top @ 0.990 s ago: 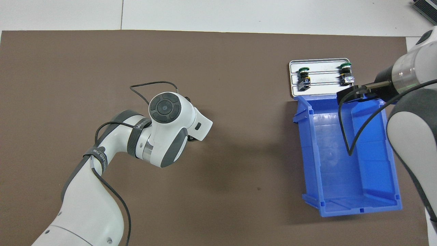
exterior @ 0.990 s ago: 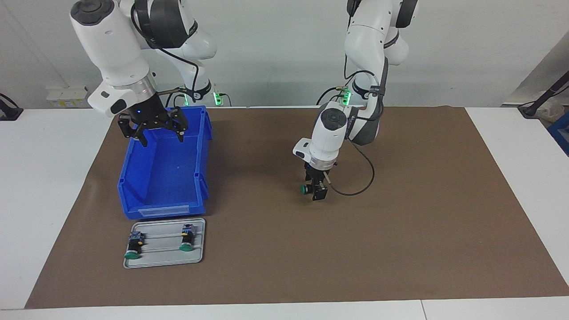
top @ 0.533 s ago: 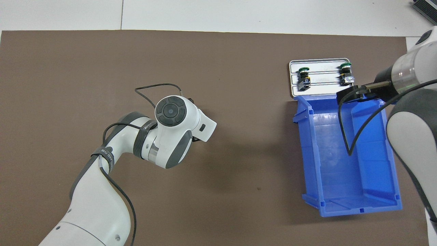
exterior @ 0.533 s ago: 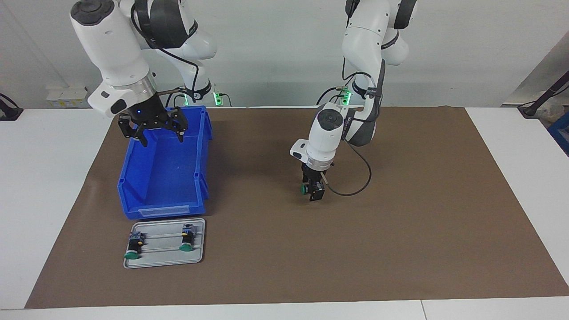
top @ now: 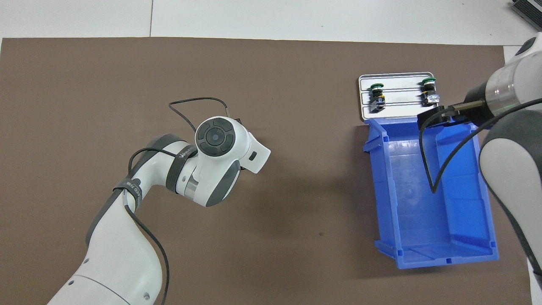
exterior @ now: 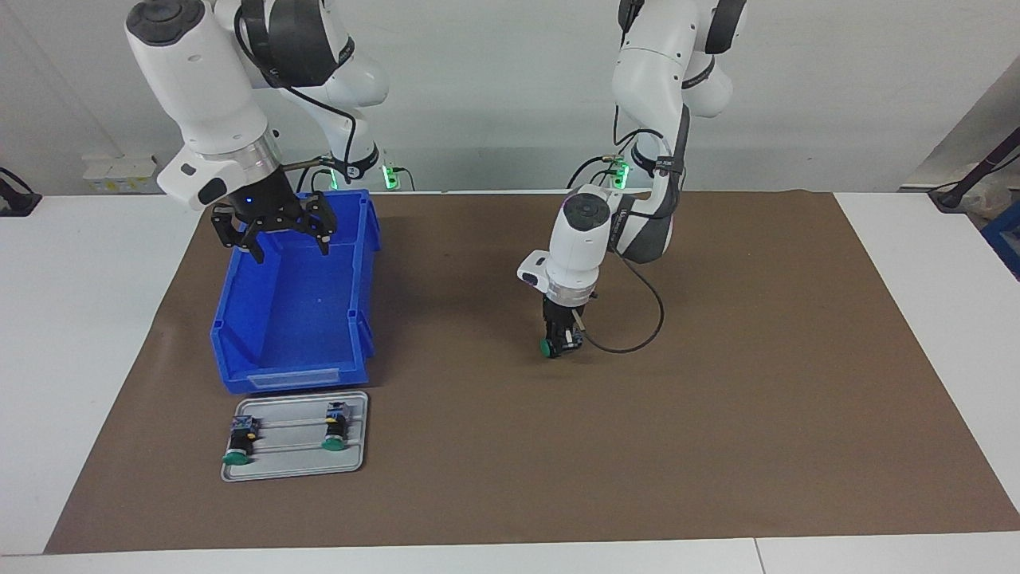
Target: Place and press button with both arms
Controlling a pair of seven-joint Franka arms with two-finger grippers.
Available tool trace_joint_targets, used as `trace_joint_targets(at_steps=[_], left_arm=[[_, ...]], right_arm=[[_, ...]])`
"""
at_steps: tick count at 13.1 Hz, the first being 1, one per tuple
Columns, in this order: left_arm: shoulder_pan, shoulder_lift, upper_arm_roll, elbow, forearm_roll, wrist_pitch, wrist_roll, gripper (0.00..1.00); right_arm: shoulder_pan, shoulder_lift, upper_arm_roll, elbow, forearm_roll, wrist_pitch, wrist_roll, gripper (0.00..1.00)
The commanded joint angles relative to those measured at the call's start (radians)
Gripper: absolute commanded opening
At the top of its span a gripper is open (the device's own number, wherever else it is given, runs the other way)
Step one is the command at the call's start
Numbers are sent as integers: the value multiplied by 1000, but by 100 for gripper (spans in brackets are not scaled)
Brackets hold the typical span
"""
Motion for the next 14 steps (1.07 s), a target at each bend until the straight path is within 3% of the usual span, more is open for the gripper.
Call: trace_joint_targets(at_steps=[1, 6, 9, 14], left_arm=[[-12, 2, 18, 21, 15, -8, -41, 0], [78, -154, 6, -93, -30, -11, -101, 0], [139, -199, 4, -133, -228, -16, 53, 0], [282, -235, 10, -203, -663, -25, 467, 0]], right_arm=[[-13, -25, 4, -32, 29, 13, -30, 100], [-13, -25, 4, -32, 29, 13, -30, 100], [-13, -25, 4, -32, 29, 13, -30, 100], [-13, -25, 4, -32, 29, 15, -30, 100]])
